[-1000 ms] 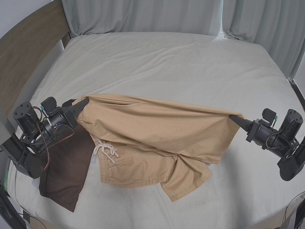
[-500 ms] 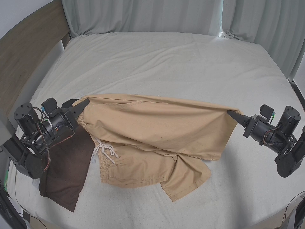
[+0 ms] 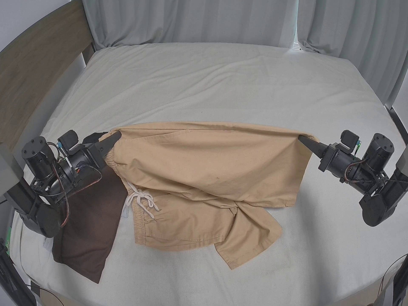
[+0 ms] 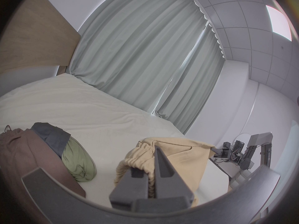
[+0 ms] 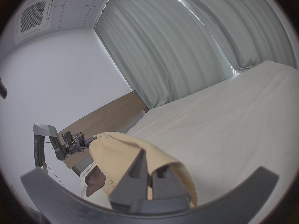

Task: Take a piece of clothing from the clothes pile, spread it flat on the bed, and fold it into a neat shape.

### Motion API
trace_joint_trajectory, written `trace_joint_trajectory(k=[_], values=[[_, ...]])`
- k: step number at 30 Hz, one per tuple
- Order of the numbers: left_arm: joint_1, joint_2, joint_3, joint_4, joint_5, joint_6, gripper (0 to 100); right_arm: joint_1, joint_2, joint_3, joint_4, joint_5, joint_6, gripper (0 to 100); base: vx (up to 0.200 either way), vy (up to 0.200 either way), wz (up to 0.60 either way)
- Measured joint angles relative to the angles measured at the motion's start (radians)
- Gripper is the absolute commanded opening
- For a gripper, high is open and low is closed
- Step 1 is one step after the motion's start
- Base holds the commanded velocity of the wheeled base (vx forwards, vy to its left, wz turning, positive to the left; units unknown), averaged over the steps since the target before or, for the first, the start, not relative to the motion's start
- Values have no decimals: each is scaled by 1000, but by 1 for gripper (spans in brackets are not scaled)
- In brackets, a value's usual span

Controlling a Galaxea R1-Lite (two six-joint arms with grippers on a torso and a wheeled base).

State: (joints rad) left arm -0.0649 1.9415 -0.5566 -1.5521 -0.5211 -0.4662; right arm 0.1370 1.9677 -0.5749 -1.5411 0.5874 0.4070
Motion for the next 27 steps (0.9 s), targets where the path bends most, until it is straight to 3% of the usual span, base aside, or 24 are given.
trace_joint_trajectory(k=[27], values=[[-6,151,-154,0,63,-30,0,-4,138,-195,0,-11,-1,0,0,0,0]])
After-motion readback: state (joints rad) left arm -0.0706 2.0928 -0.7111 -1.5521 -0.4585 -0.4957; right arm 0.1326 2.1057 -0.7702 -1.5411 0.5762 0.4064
